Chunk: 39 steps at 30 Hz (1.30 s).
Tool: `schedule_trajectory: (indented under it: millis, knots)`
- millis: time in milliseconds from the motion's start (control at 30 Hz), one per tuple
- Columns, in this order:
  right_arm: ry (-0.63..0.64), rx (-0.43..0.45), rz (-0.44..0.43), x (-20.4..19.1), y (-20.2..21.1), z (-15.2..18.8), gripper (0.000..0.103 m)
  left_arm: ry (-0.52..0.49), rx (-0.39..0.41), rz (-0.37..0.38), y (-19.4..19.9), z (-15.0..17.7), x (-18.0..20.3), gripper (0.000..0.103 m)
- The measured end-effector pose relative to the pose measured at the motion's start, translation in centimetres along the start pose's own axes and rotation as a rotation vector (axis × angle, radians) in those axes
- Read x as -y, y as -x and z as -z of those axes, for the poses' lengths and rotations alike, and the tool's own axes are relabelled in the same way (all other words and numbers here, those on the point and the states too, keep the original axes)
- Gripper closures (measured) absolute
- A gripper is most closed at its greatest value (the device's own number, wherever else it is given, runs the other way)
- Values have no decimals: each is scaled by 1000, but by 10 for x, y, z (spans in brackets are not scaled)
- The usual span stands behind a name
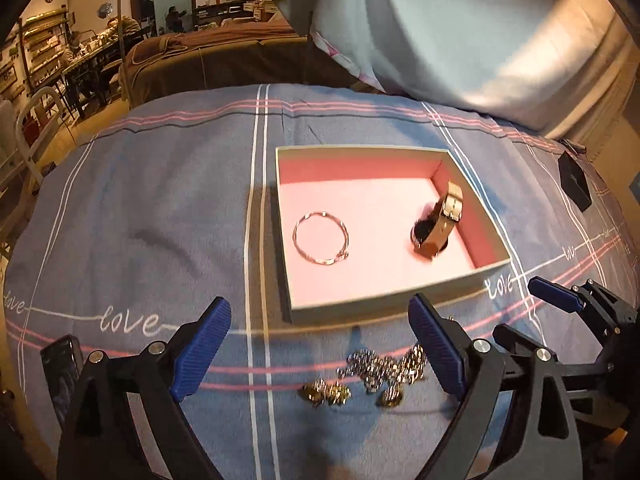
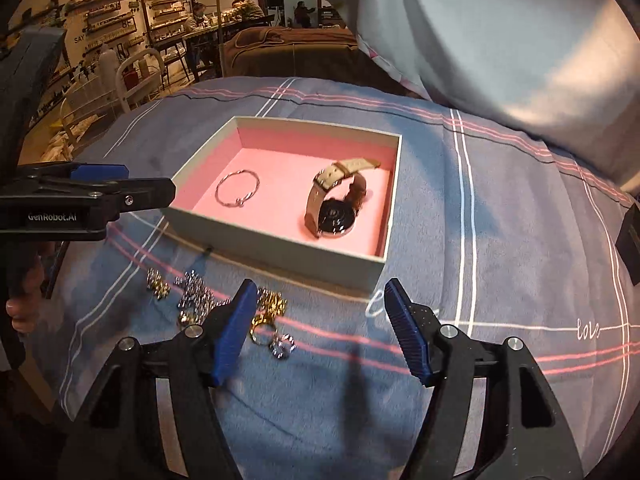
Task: Organize jewelry
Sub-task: 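Move both tools back over the remaining jewelry pile, then grasp the small silver ring with the right tool while the left tool grasps a gold ring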
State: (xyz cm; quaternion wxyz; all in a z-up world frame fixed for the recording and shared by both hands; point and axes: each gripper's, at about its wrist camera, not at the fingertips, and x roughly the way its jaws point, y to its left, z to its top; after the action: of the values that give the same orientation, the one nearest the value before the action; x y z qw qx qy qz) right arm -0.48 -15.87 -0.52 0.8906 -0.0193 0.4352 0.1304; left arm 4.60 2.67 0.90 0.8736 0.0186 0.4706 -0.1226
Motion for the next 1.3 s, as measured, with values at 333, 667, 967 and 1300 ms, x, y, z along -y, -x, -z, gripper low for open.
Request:
schedule_trajectory:
  millis: [333,667,967,1300]
  knots:
    - [41,-43,-55,-16,-37,21,70,-16,-91,-18,-13,74,-7,15]
    - [12,-43,-27,-6,-27,27,84,-41,-100,-24,-25,69,-4,15]
    - [-3,-48,-35,-5,-25,31,84,-133,-84,-10,-37,58,3,31]
    - [-3,-45,-52,-7,-27,30,84,-84,-103,-95,-30,61,-23,31]
